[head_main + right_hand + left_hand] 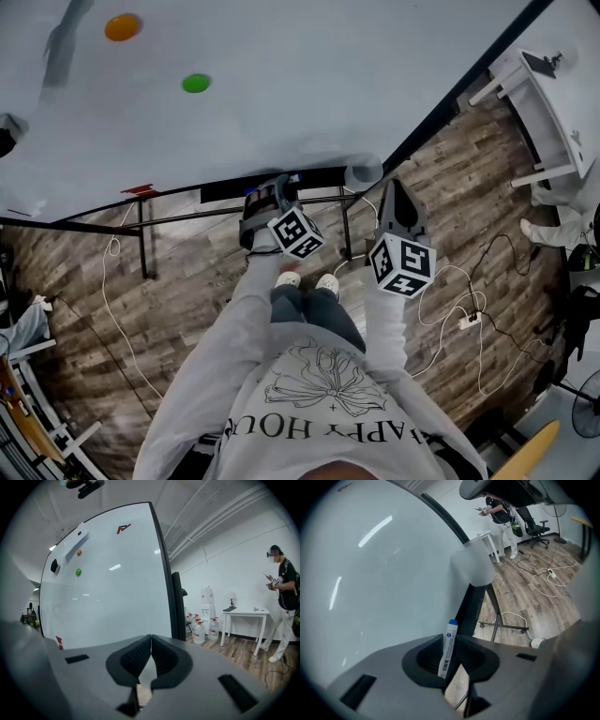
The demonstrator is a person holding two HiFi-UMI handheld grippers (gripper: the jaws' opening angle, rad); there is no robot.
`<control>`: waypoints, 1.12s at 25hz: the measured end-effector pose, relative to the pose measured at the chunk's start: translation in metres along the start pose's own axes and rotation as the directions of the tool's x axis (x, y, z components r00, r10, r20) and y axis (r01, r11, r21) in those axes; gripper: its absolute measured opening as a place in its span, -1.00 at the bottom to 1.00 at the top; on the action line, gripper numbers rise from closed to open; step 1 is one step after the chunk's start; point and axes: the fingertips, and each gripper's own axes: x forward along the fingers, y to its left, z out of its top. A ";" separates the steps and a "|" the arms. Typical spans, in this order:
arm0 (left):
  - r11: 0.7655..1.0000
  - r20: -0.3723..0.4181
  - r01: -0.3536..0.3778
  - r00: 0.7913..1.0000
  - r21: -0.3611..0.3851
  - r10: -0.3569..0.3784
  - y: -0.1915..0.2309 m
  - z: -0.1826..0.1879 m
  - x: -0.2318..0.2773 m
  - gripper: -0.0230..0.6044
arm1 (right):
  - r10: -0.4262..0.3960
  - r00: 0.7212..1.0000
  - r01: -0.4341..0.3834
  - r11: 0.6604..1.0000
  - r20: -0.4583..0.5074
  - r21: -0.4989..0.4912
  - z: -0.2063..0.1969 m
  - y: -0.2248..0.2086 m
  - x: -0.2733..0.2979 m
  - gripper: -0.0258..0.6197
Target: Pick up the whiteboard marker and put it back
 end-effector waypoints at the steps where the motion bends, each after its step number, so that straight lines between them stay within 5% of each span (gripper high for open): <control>1: 1.000 -0.002 0.014 1.000 -0.003 -0.014 -0.003 -0.001 0.002 -0.68 | -0.003 1.000 0.003 1.000 -0.001 0.002 0.000 -0.001 0.000 -0.91; 20: 0.988 0.058 0.073 0.996 -0.134 -0.066 -0.005 0.011 -0.007 -0.63 | 0.004 1.000 -0.005 1.000 0.018 0.015 0.008 0.000 0.000 -0.91; 24: 0.966 0.120 0.105 0.990 -0.235 -0.078 0.004 0.021 -0.022 -0.63 | 0.020 0.999 -0.020 1.000 0.035 0.011 0.016 0.009 0.001 -0.91; 28: 0.918 0.224 0.128 0.974 -0.375 -0.044 0.028 0.034 -0.049 -0.78 | 0.046 0.997 -0.047 0.999 0.064 0.004 0.029 0.021 -0.001 -0.91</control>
